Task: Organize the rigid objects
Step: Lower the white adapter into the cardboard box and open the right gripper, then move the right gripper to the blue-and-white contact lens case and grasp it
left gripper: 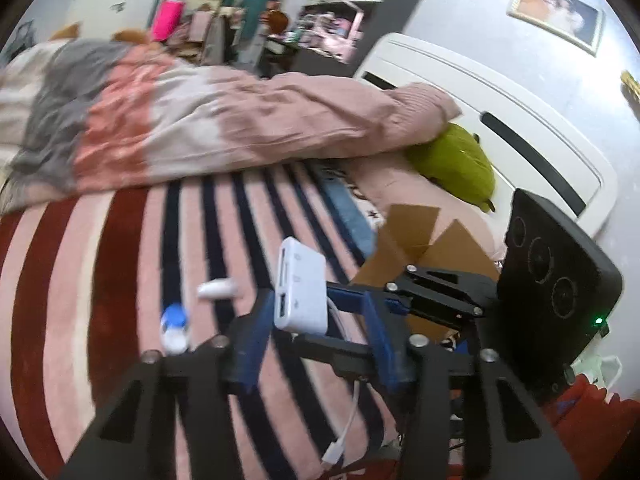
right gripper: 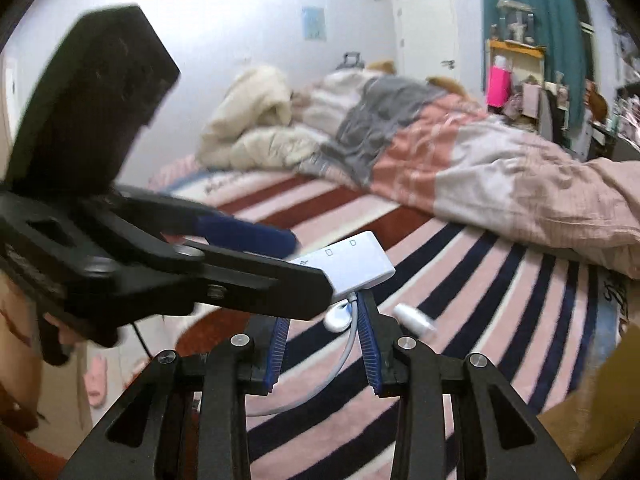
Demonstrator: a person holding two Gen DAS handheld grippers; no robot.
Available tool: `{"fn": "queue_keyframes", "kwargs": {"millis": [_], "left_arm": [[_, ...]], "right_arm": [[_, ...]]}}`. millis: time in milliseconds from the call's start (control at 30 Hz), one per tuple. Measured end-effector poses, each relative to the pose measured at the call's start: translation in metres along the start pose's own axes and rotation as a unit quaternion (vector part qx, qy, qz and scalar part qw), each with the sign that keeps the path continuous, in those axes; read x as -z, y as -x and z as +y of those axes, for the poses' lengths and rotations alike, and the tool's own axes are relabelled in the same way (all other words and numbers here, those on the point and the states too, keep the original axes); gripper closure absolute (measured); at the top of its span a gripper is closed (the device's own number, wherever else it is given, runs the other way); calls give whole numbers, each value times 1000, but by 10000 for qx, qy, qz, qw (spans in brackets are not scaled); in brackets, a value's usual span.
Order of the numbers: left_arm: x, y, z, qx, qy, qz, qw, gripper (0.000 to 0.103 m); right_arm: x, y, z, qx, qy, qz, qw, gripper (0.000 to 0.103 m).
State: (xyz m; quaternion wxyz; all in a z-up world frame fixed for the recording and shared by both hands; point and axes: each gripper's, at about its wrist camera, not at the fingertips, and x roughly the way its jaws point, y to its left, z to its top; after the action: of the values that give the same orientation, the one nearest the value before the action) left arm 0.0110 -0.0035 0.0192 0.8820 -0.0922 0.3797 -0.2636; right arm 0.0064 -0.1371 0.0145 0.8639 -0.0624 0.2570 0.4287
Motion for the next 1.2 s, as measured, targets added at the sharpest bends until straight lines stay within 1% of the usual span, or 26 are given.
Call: {"fn": "queue_keyframes", "kwargs": {"millis": [67, 133, 300, 367, 433, 533, 633, 700, 800, 833, 867, 933, 967, 1000, 1100, 1200], "left_arm": [[-13, -10, -17, -23, -202, 39, 9998, 76], [-27, -23, -33, 110, -335, 93, 9993, 80], [-57, -71, -85, 454, -786, 378, 9952, 80], [-62, -91, -101, 574, -891, 527, 9930, 80], [-65, -113, -118, 689, -993, 695, 9902, 79], [-61, -139, -137, 768, -1167, 922, 9859, 79], [-56, -160, -146, 853, -1219, 1113, 9826, 79], [-54, -171, -151, 851, -1255, 1230, 9808, 79], [-52, -180, -150, 739, -1312, 1339, 9795, 80], [-51, -181, -149, 711, -1310, 1360, 9794, 80], [-51, -182, -148, 701, -1298, 1378, 9794, 79], [-48, -178, -146, 638, -1315, 1358, 9799, 63], [-48, -174, -145, 581, -1346, 1311, 9805, 43], [-47, -170, -144, 507, -1382, 1236, 9813, 34], [-46, -146, -133, 286, -1477, 1006, 9835, 34], [-45, -108, -105, 38, -1286, 683, 9893, 34]], "right_arm": [[-2, 17, -9, 124, -29, -168, 9998, 75], [-2, 38, -22, 287, -66, -307, 9991, 75], [8, 78, -62, 778, -367, -437, 9953, 75], [17, 93, -82, 988, -587, -418, 9925, 75], [25, 104, -99, 1140, -790, -345, 9897, 75], [40, 115, -120, 1306, -1081, -167, 9854, 75], [54, 120, -134, 1507, -1255, 69, 9805, 75], [60, 122, -141, 1576, -1353, 186, 9780, 75], [66, 120, -146, 1646, -1422, 400, 9752, 75], [67, 118, -145, 1731, -1409, 504, 9735, 75], [69, 117, -145, 1804, -1379, 564, 9722, 75], [69, 112, -142, 1971, -1284, 736, 9691, 74], [70, 111, -142, 2020, -1263, 824, 9677, 70], [71, 109, -141, 2047, -1252, 894, 9667, 63], [71, 107, -136, 1965, -1273, 916, 9679, 62], [61, 107, -126, 1859, -1230, 744, 9720, 62]]}}
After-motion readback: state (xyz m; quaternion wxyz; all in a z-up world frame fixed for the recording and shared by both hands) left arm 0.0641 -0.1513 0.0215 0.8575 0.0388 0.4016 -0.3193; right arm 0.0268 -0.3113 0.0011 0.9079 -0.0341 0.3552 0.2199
